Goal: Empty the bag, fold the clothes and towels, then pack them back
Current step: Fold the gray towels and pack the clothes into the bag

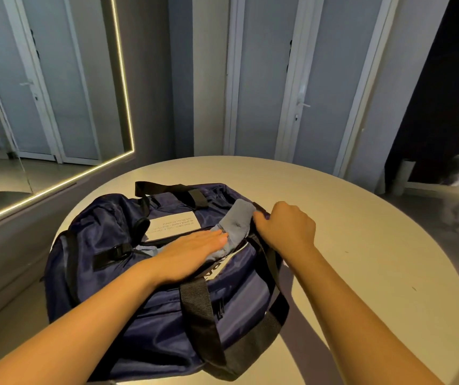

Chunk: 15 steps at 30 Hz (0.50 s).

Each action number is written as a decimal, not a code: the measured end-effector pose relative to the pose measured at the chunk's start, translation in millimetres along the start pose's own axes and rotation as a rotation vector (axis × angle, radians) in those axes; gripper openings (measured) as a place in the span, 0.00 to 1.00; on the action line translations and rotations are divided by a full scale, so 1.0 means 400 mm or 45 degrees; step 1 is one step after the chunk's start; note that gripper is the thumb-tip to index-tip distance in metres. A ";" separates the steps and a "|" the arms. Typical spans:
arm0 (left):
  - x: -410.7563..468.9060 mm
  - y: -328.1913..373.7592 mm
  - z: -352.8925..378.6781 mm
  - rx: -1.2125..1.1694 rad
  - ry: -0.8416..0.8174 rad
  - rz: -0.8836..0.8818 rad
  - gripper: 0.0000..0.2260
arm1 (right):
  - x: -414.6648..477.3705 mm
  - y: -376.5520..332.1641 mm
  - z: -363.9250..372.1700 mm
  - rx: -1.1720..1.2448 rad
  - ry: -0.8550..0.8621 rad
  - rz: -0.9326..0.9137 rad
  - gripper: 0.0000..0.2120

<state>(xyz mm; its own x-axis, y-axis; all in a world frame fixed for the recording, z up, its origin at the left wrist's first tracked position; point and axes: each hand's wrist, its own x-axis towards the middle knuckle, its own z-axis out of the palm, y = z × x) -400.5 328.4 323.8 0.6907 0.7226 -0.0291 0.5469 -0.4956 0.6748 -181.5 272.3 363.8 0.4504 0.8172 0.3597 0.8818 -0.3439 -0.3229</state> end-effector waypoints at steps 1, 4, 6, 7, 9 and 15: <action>0.001 0.001 0.001 0.000 -0.002 -0.003 0.31 | 0.002 -0.005 -0.004 -0.120 -0.124 0.000 0.16; 0.004 0.002 0.008 0.112 -0.022 0.018 0.24 | 0.010 -0.003 0.006 -0.224 -0.414 0.020 0.14; 0.006 0.001 0.014 0.273 -0.029 0.042 0.22 | 0.021 0.009 0.031 -0.083 -0.537 0.031 0.11; 0.006 0.000 0.017 0.316 -0.024 0.041 0.22 | 0.025 0.020 0.042 0.031 -0.575 0.047 0.12; 0.005 0.003 0.017 0.352 -0.033 0.045 0.22 | 0.035 0.048 0.043 0.347 -0.570 0.095 0.19; 0.002 0.040 0.004 0.529 -0.032 0.053 0.32 | 0.012 0.079 -0.017 1.276 -0.187 0.215 0.14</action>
<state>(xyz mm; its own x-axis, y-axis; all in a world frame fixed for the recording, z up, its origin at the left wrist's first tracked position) -390.5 320.2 333.2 0.7250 0.6882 -0.0294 0.6588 -0.6803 0.3213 -150.6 262.0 361.4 0.4766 0.8657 0.1531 0.2559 0.0300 -0.9662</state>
